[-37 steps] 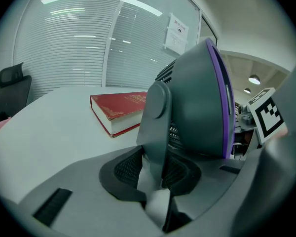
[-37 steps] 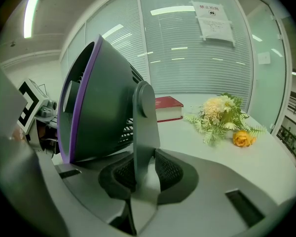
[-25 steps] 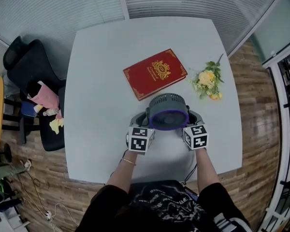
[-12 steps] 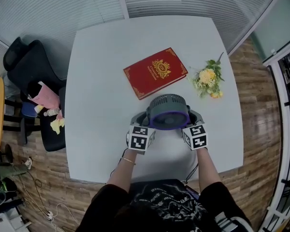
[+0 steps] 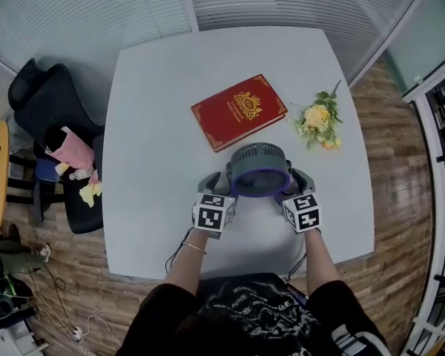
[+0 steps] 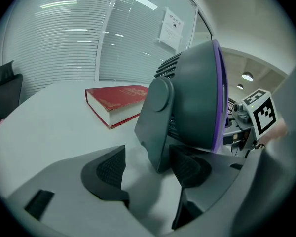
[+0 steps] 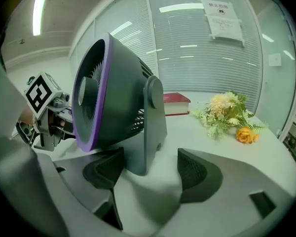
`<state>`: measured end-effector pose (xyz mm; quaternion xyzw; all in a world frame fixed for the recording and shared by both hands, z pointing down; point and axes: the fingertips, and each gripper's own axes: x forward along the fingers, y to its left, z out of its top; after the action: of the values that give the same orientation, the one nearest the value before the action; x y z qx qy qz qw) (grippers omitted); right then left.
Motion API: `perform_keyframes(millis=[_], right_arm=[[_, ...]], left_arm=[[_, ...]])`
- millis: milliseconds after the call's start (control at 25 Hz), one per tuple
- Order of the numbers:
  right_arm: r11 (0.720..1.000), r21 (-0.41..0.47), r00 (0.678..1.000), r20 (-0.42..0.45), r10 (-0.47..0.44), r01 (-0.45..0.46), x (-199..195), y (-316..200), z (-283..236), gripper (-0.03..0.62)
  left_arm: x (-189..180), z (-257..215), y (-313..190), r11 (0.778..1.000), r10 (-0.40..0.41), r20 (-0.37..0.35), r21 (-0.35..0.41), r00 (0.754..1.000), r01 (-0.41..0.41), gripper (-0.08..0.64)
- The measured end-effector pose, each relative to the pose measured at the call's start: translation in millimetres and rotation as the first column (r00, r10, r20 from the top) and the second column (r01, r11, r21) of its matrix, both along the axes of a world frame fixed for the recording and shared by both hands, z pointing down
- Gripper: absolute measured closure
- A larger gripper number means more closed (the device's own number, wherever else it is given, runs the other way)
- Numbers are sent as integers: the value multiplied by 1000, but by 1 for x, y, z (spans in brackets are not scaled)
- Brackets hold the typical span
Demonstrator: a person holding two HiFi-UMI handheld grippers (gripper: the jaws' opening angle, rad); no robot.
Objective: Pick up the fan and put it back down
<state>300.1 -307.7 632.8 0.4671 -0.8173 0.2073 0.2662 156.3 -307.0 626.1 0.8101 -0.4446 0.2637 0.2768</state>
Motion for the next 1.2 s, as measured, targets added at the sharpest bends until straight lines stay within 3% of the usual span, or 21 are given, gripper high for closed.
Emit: perform_keyframes(millis=[520, 840, 1200], right_arm=[[998, 48, 999, 11, 49, -49, 13, 54, -37, 239], [992, 125, 999, 5, 32, -32, -2, 93, -71, 239], [970, 232, 997, -18, -71, 73, -38, 134, -110, 241]], left_arm=[[-18, -27, 58, 998, -56, -38, 36, 998, 58, 275], [-37, -67, 94, 987, -40, -65, 156, 997, 49, 275], [-68, -108, 144, 959, -62, -56, 275, 997, 75, 270]])
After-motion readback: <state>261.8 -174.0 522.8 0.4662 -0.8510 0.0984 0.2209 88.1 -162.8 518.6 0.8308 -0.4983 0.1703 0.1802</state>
